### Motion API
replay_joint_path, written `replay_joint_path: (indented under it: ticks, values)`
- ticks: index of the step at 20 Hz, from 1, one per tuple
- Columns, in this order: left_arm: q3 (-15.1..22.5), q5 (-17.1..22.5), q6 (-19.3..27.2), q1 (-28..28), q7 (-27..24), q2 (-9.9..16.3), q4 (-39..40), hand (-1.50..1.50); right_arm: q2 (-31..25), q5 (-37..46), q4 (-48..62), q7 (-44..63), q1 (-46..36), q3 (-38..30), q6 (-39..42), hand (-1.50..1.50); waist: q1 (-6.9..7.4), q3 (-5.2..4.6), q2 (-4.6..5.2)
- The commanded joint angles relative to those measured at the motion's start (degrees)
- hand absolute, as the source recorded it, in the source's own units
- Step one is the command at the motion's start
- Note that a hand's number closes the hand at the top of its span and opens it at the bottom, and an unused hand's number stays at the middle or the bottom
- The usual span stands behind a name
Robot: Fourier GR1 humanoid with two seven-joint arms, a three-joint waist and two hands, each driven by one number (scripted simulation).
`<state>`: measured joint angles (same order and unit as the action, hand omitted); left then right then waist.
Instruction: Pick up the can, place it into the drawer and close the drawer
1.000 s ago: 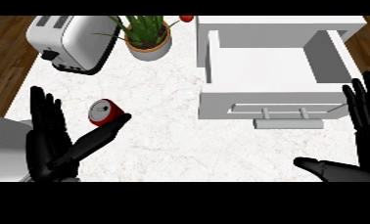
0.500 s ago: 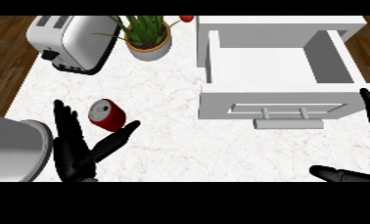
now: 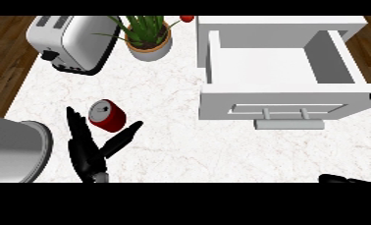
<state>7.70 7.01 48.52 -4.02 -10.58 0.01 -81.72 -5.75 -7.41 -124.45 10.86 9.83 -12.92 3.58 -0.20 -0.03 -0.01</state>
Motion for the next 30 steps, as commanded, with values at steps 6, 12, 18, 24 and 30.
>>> replay_joint_path:
  ticks: [6, 12, 18, 24, 30]
  values:
    - [-9.5, 7.3, -7.7, 4.8, -10.1, 0.3, 13.9, -1.5, 0.7, 1.4, -2.1, 4.4, -3.3, 0.2, -1.5, -1.5, 0.1, 0.01, 0.02]
    - [-12.9, 11.6, -8.4, 11.2, -14.6, 0.3, 23.2, -1.5, -1.3, -0.7, -1.8, 6.2, -4.6, -2.9, -0.1, -1.5, 0.01, 0.01, 0.04]
    - [-15.6, 16.6, -14.6, 10.1, -21.1, 2.2, 30.1, -1.5, 2.0, 3.3, -4.7, 6.1, -2.6, 0.2, -0.7, -1.5, 0.06, 0.01, 0.03]
    - [-19.3, 17.1, -18.2, 19.3, -27.9, 1.5, 43.7, -1.5, -0.1, -2.2, -4.8, 4.5, -0.4, -5.3, 3.7, -1.5, -0.32, 0.0, 0.08]
    - [-18.0, 16.4, -24.1, 21.8, -23.0, 6.8, 44.0, -1.5, 0.9, -0.7, -4.1, 4.7, -0.6, -4.4, 3.3, -1.5, -0.19, 0.02, 0.02]
